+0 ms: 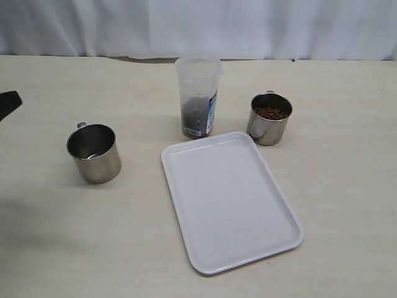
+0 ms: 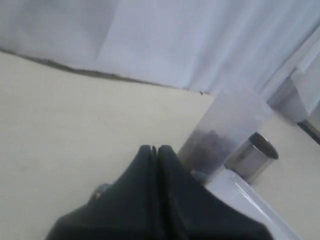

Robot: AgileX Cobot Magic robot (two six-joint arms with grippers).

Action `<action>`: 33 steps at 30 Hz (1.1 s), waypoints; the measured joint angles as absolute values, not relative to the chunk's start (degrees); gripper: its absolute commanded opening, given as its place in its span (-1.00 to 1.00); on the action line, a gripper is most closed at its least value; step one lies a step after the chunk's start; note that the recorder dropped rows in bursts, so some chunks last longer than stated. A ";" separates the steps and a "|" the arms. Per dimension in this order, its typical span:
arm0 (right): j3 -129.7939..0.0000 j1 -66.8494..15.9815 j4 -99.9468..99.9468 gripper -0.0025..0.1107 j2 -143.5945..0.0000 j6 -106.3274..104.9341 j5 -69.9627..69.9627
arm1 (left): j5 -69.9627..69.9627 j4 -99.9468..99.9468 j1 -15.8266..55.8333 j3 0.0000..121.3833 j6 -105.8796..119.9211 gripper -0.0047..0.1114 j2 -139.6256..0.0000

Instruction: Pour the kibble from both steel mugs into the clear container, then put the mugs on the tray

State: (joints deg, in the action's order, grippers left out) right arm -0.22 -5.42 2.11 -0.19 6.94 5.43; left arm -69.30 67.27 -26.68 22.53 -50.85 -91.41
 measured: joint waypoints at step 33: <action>-0.22 -5.42 2.11 -0.87 -0.19 6.94 5.53 | 1.49 33.97 -4.43 0.19 -36.62 -0.92 -0.29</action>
State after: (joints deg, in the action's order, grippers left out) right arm -0.22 -5.42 2.11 -0.19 6.94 5.53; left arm 1.49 33.97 -4.43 0.19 -36.62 -0.29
